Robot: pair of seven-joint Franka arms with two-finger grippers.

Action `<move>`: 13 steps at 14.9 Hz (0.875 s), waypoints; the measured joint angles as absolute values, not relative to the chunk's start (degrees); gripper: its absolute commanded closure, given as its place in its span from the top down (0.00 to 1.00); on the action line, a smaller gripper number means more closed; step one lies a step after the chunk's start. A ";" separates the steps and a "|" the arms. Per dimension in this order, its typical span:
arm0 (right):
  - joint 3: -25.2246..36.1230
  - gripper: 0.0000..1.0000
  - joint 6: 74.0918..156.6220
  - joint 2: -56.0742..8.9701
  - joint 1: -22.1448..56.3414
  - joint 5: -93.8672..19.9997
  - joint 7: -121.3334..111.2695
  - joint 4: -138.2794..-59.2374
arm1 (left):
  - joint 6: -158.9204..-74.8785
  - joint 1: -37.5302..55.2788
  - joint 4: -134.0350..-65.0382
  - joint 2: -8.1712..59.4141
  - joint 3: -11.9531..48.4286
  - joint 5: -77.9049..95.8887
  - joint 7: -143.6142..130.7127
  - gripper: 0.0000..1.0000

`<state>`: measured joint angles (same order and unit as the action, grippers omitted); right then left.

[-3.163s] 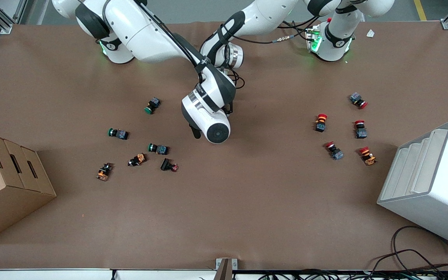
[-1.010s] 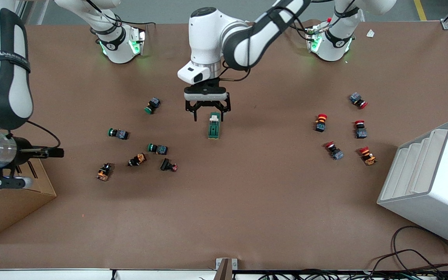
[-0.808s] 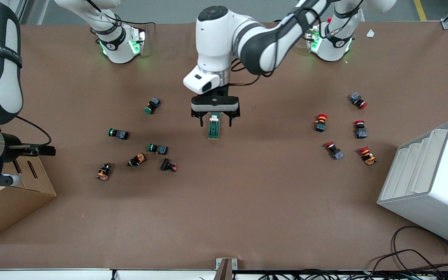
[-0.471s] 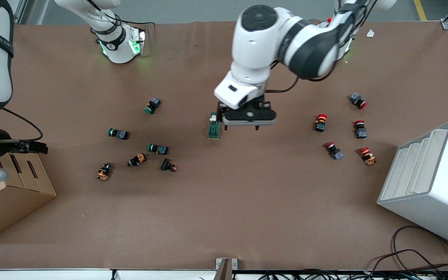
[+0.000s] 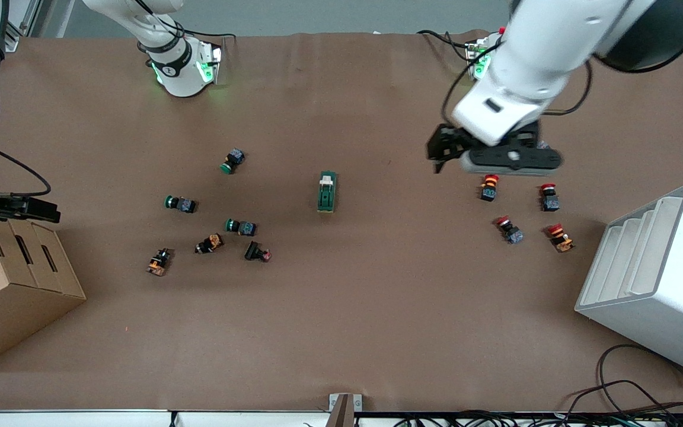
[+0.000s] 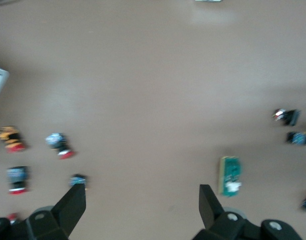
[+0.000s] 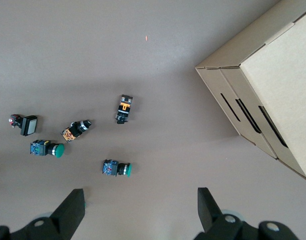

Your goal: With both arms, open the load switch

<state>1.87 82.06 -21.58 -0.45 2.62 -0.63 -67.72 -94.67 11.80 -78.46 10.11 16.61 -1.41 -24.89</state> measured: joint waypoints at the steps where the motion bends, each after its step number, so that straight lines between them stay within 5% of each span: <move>1: 1.82 1.00 81.67 -21.55 -0.44 2.62 -0.63 -67.66 | -92.96 9.96 -78.79 8.93 15.94 -0.86 -22.11 1.00; 13: 1.06 1.00 72.06 -19.45 -0.04 1.47 -0.63 -65.08 | -80.90 0.47 -87.09 -2.52 7.03 0.02 -3.85 1.00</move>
<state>1.06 72.06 -19.45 -0.04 1.47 -0.63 -65.08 -80.90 0.47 -87.09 -2.52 7.03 0.02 -3.85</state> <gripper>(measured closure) 0.000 0.000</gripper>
